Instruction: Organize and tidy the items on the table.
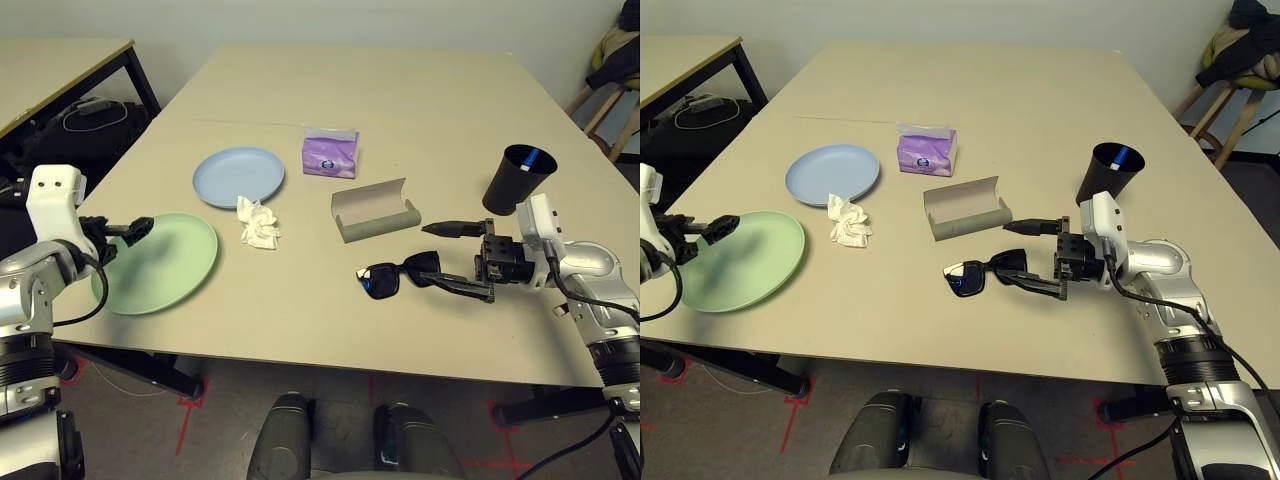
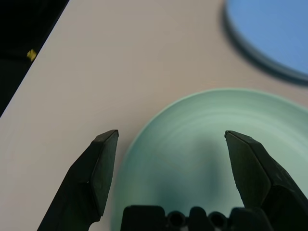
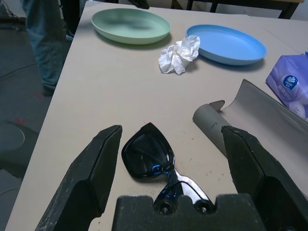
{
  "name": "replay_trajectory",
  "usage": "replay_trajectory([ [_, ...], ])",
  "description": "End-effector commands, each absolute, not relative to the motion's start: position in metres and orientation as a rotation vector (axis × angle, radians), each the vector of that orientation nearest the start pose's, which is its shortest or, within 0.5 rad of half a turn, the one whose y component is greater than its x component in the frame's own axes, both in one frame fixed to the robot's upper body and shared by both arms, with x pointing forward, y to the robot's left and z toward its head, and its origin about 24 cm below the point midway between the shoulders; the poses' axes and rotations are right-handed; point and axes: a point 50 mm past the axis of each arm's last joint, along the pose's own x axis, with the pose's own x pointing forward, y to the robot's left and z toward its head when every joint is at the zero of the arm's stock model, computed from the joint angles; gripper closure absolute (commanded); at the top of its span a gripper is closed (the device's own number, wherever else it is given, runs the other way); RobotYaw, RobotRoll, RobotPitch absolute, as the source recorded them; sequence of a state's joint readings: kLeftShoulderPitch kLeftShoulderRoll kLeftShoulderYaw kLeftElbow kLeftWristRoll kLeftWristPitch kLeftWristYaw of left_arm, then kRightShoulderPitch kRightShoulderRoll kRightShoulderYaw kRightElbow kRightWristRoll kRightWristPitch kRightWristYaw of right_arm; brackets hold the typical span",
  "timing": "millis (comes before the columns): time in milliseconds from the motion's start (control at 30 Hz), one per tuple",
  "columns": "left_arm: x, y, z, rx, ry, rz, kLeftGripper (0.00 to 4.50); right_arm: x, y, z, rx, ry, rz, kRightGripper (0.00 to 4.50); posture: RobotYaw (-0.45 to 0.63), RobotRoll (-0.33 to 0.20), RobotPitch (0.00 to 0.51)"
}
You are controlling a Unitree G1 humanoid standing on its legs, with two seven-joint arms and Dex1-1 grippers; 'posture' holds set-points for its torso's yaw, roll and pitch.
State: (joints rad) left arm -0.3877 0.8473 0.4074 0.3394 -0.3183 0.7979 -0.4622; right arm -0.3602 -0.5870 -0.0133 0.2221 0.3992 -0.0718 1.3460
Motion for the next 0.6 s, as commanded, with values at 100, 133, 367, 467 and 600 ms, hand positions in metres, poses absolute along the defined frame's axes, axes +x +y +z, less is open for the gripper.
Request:
replay_trajectory([
  [100, 0.264, 0.393, 0.144, -0.003, 0.533, 0.207, 0.0, 0.275, -0.206, 0.121, -0.302, -0.077, 1.295, 0.04, 0.21, 0.0, 0.054],
  [133, 0.263, 0.394, 0.143, -0.003, 0.544, 0.212, 0.0, 0.275, -0.206, 0.121, -0.301, -0.077, 1.295, 0.04, 0.21, 0.0, 0.054],
  [367, 0.255, 0.4, 0.141, 0.009, 0.623, 0.207, 0.0, 0.273, -0.205, 0.119, -0.297, -0.075, 1.287, 0.04, 0.21, 0.0, 0.056],
  [467, 0.25, 0.401, 0.139, 0.007, 0.652, 0.206, 0.0, 0.273, -0.205, 0.12, -0.295, -0.076, 1.283, 0.04, 0.21, 0.0, 0.057],
  [600, 0.248, 0.403, 0.137, -0.005, 0.67, 0.214, 0.96, 0.273, -0.205, 0.121, -0.295, -0.078, 1.277, 0.0, 0.21, 0.0, 0.055],
])
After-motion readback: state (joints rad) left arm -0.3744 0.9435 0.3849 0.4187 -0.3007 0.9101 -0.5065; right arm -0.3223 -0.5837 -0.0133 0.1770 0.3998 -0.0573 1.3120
